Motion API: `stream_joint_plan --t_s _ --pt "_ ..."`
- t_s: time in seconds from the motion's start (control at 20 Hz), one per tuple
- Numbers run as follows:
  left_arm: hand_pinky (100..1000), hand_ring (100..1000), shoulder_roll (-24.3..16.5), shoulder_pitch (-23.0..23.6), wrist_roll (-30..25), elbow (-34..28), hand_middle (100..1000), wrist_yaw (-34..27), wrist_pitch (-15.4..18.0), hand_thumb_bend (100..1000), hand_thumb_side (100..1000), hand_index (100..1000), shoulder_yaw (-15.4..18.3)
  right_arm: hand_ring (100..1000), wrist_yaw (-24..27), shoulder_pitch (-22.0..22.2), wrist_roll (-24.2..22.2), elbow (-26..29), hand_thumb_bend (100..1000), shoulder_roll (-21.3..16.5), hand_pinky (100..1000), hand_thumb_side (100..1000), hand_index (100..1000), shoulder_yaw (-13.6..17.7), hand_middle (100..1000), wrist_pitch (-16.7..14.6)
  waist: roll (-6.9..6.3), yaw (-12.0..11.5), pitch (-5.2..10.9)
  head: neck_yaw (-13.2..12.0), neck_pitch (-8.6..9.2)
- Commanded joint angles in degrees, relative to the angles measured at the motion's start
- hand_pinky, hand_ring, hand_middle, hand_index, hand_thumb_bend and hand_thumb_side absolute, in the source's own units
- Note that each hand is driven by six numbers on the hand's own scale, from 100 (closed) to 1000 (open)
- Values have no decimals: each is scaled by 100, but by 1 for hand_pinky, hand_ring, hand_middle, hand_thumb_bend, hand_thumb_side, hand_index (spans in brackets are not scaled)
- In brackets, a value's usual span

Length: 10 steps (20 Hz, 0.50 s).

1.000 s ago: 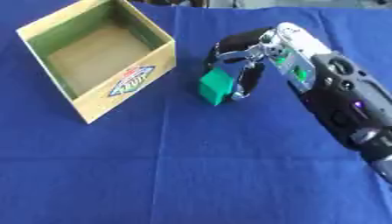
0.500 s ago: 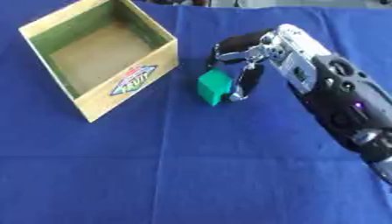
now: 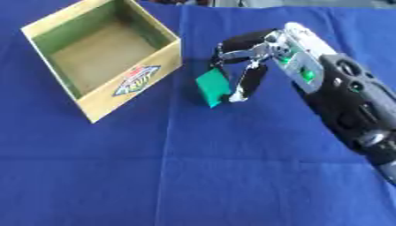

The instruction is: Pick up objects on the table and place them in the box.

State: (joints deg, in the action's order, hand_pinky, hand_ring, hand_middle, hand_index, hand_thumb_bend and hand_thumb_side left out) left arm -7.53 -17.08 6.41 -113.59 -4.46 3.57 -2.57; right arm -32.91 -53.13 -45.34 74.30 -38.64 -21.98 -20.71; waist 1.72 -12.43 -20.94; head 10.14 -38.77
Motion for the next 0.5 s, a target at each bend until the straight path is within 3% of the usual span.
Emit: stream_joint_plan --t_s 0.05,0.5 --pt "704 673 -62 -17 3 -100 729 -13 -11 100 1000 818 5 740 186 -151 -662 319 100 -257 766 391 488 190 382 -523 -18 19 166 -14 -3" --pt "705 673 -105 13 26 -100 730 1 -6 100 1000 818 29 696 660 -181 -662 958 100 -431 734 464 394 552 295 -139 -49 73 194 -26 119"
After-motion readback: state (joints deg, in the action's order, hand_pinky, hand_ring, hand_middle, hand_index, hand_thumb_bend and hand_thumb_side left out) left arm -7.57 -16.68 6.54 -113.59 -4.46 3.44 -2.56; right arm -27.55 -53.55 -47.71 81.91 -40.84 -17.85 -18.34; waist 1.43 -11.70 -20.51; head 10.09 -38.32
